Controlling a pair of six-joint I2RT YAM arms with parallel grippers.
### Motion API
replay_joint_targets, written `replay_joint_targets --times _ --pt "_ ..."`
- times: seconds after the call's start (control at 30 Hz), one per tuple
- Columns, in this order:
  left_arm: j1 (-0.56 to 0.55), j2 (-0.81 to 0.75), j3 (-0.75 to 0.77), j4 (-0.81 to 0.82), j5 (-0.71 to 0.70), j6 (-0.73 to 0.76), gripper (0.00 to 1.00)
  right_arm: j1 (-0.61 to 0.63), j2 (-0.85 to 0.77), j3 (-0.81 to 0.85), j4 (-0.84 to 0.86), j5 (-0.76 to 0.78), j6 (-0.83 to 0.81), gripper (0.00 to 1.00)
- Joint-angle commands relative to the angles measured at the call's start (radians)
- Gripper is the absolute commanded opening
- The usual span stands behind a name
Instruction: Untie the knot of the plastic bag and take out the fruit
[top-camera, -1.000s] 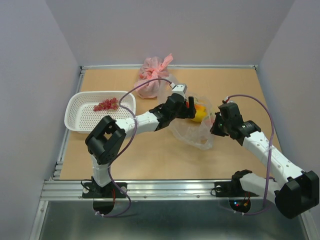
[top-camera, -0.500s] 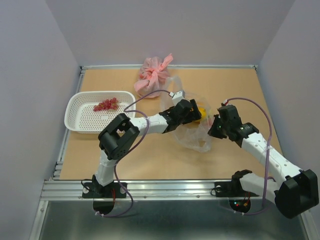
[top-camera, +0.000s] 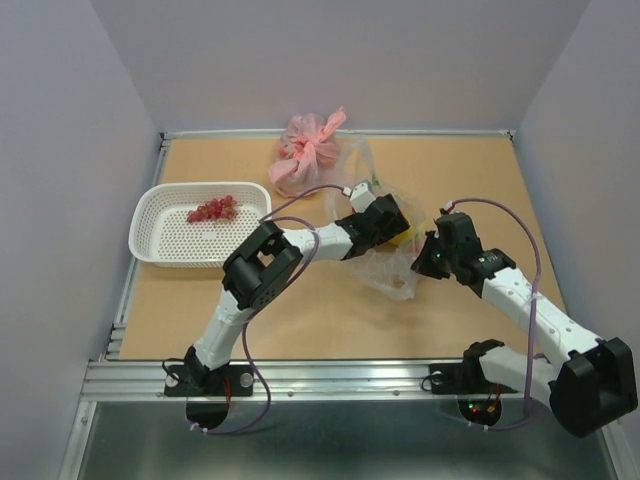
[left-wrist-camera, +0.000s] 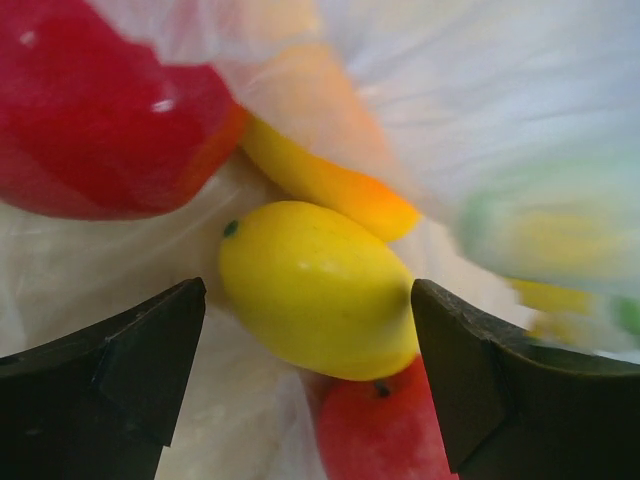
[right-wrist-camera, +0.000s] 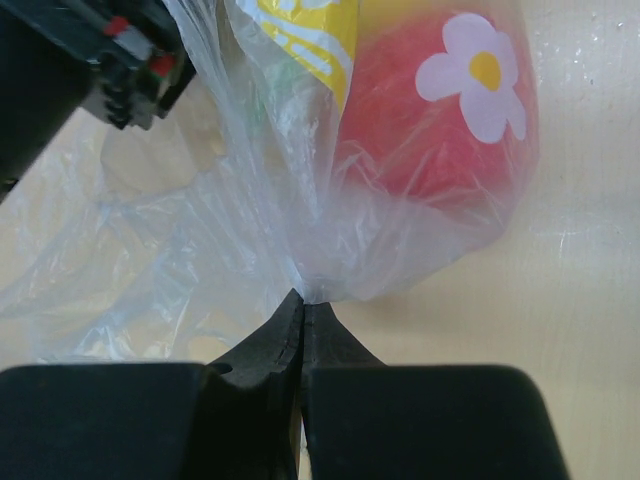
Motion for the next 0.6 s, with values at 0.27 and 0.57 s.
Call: replay_joint_targets --times 0.27,0.57 --pt "-0.003 0.058 0.075 -0.050 -0.052 0.002 0.64 0.011 -0.016 -0.032 0.059 -0.052 -0.004 0.01" --pt "-0.004 -0.244 -0.220 0.109 -0.092 0.198 0.08 0.012 -0.049 -0.007 0.050 0.083 -0.007 0.00"
